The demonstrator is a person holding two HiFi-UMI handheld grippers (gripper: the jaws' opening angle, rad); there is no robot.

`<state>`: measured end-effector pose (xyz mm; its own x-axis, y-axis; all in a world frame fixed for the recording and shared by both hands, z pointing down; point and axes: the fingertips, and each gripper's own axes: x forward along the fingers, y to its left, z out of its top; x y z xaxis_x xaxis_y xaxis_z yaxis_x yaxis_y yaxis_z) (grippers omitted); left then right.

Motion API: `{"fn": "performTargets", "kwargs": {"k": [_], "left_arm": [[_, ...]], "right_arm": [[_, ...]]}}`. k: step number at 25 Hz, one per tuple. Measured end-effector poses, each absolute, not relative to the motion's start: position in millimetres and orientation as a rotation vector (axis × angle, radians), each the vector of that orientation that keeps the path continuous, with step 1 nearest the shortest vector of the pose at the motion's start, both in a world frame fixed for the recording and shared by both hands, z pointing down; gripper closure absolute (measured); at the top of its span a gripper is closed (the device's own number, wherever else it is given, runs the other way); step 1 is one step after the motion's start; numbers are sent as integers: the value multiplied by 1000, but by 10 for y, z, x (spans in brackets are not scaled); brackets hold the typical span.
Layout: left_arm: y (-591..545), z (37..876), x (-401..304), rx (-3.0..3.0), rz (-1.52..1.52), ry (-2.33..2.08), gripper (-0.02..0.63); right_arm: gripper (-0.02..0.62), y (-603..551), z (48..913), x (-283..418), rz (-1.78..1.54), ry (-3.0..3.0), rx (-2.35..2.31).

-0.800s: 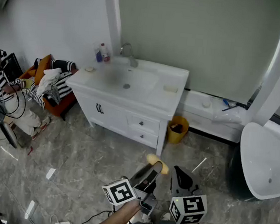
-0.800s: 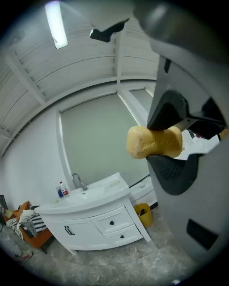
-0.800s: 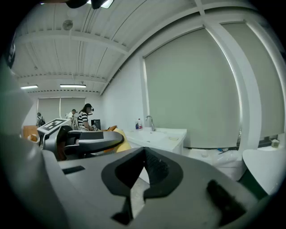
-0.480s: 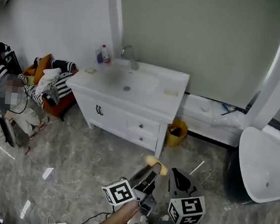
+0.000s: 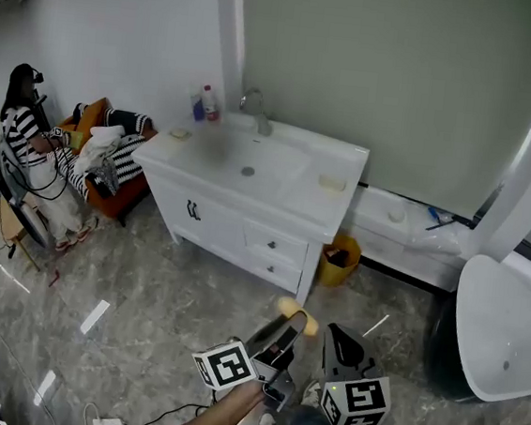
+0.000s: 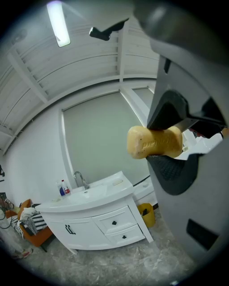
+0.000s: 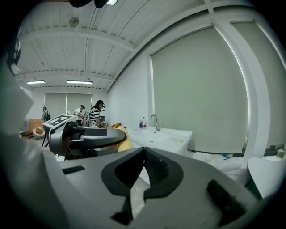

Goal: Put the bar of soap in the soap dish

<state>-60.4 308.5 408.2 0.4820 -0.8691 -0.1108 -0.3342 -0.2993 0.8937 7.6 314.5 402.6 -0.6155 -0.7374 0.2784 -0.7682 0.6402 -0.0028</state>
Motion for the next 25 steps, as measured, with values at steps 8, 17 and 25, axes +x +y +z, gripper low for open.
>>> {"fn": "performTargets", "kwargs": {"k": [8, 17, 25], "left_arm": [[2687, 4094, -409, 1852, -760, -1021, 423], [2094, 4104, -157, 1825, -749, -1036, 423], [1576, 4096, 67, 1840, -731, -1052, 423]], "right_arm": [[583, 2737, 4046, 226, 190, -2639, 1186], [583, 2134, 4052, 518, 218, -2644, 1180], [583, 1643, 4109, 708, 262, -2665, 1147]]}}
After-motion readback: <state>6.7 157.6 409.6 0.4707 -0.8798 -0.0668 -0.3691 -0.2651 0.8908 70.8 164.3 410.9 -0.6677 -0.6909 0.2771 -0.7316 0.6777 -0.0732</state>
